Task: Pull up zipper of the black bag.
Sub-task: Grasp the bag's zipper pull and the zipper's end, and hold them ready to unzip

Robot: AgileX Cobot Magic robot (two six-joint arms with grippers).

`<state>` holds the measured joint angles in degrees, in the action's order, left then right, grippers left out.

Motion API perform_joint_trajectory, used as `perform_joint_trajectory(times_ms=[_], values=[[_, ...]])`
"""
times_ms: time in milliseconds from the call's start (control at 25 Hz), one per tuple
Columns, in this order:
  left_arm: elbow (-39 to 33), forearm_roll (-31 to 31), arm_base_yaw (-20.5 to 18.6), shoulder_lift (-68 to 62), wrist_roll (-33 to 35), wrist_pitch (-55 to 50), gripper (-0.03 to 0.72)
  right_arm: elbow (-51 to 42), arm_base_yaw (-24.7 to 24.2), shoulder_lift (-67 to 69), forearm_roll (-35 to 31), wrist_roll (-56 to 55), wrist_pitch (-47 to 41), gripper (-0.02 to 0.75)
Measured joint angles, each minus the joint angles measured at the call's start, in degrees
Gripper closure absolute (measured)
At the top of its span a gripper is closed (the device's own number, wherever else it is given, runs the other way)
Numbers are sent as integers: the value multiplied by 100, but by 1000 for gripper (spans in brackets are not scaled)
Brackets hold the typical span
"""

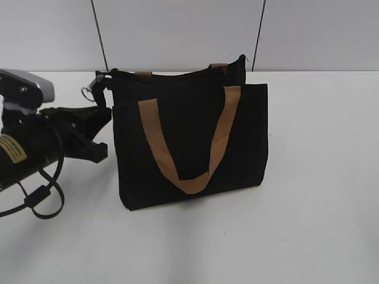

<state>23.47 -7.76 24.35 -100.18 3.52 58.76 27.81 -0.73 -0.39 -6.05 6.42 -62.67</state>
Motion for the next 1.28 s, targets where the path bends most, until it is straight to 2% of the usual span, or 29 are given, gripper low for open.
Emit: perform_joint_trajectory(times_ms=[200,400,1280], values=[[0,1,0,1296,0,-814,669,0,0,0,0,0,0,303],[-6,-100,0,1963,0,-1388,671,0,0,0,0,0,0,303],[61,-241,0,2400,-48,-1602,670,0,0,0,-85,0,2,303]])
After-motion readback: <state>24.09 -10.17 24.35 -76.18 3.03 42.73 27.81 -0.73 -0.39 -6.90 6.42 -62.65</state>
